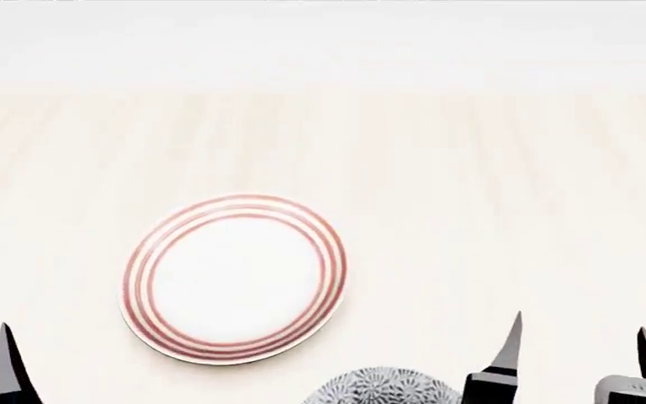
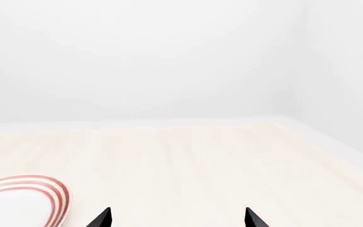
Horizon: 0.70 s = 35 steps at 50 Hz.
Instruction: Put the bowl on the plate.
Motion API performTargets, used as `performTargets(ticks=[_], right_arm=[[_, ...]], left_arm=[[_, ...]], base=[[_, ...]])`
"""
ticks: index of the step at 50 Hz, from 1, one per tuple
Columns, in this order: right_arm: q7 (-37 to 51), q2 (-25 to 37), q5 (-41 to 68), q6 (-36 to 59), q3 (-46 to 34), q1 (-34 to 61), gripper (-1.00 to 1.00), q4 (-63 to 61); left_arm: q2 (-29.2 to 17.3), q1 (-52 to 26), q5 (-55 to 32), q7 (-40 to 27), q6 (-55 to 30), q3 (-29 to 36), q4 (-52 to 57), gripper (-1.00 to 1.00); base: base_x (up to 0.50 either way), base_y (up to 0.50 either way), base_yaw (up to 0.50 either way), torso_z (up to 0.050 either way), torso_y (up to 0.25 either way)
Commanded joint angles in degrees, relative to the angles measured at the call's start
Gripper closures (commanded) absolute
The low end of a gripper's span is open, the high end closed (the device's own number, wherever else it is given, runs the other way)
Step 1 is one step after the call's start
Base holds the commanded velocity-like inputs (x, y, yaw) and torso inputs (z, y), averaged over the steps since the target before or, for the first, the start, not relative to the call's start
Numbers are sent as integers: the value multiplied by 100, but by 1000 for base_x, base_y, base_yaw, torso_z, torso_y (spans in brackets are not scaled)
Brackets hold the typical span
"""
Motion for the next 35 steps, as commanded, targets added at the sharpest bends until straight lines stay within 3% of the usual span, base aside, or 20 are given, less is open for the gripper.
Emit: performTargets(ticks=[1,6,21,27,32,35], right_arm=[[-144,-11,84,432,329,-101,-100,-398],[-95,29,57,487,291,-136,-100,-471],[52,141,140,901,292,-15,-100,-671],[11,306,669,2088,478,174,-100,-1024],[-34,301,1802,3875,1481,568,-100,-1739],[1377,738,4380,4578,2567,607,-100,-1739]], left_arm=[[29,303,-25,-14,45,-249,285,-100],[-8,314,-60,-54,54,-262,290,-100],[-109,370,-221,-126,108,-318,293,-100],[-135,372,-246,-148,139,-298,245,-100],[-139,373,-264,-176,161,-273,191,-100],[-138,414,-251,-193,208,-242,201,-100]], base=[[500,0,0,0,0],[500,0,0,0,0],[1,0,0,0,0],[0,0,0,0,0],[0,0,0,0,0],[0,0,0,0,0]])
